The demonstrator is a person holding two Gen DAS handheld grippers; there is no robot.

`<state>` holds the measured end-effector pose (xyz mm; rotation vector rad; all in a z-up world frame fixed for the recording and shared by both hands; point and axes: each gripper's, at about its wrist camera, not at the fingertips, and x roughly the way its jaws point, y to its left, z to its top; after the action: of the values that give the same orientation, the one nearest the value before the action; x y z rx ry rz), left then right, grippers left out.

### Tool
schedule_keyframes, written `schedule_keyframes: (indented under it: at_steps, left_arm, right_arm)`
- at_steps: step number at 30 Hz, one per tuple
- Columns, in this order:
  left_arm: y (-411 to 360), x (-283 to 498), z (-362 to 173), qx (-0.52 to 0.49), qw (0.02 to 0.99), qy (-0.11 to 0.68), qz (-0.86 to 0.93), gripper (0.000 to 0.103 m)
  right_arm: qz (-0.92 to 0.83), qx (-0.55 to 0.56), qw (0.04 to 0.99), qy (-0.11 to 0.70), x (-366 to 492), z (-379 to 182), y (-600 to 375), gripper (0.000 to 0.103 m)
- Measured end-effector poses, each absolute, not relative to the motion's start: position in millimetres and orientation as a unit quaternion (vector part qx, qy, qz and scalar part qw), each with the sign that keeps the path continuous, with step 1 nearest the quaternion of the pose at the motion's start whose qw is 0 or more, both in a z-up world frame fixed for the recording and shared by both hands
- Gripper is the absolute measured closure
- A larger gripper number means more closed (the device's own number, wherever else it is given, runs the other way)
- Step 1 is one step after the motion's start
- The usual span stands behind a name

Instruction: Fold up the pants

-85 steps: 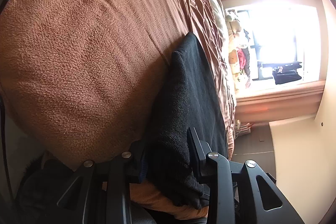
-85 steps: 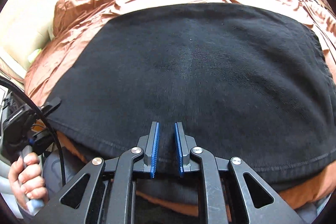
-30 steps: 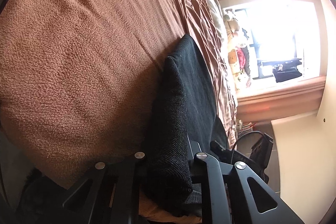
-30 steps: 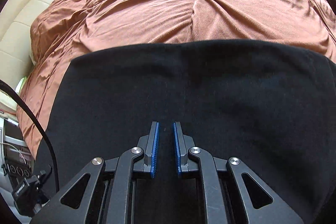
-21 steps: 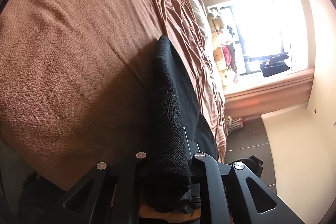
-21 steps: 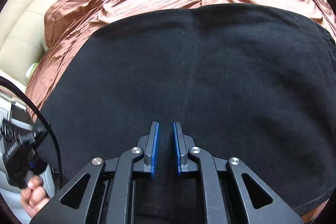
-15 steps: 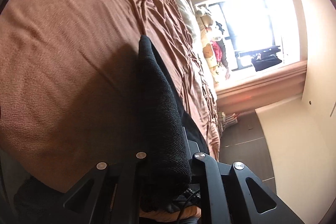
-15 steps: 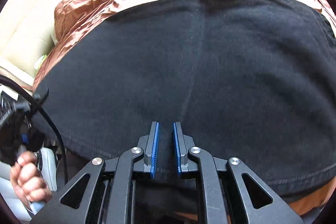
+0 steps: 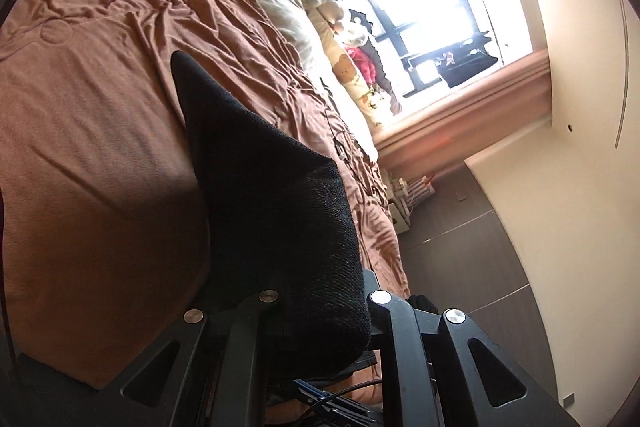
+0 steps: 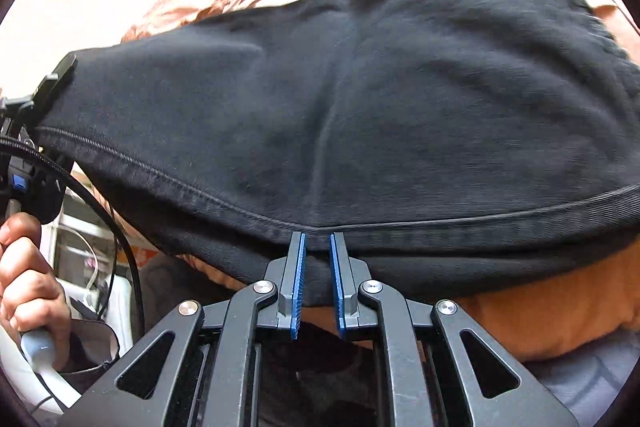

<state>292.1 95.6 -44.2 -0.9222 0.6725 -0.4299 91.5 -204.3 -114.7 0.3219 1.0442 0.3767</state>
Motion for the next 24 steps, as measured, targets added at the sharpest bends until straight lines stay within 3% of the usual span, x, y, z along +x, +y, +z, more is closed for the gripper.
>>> schedule_keyframes:
  at_steps: [11, 24]
  left_arm:
    - [23.8, 311.0, -22.2, -0.388, 0.827, 0.335, -0.233, 0.089]
    - [-85.2, 331.6, -28.7, -0.314, 0.825, 0.388, -0.265, 0.089]
  right_arm:
    - [0.151, 0.223, 0.868, 0.416, 54.7, -74.5, -312.0, 0.093]
    - [0.126, 0.290, 0.867, 0.384, 5.3, -88.8, -389.5, 0.093]
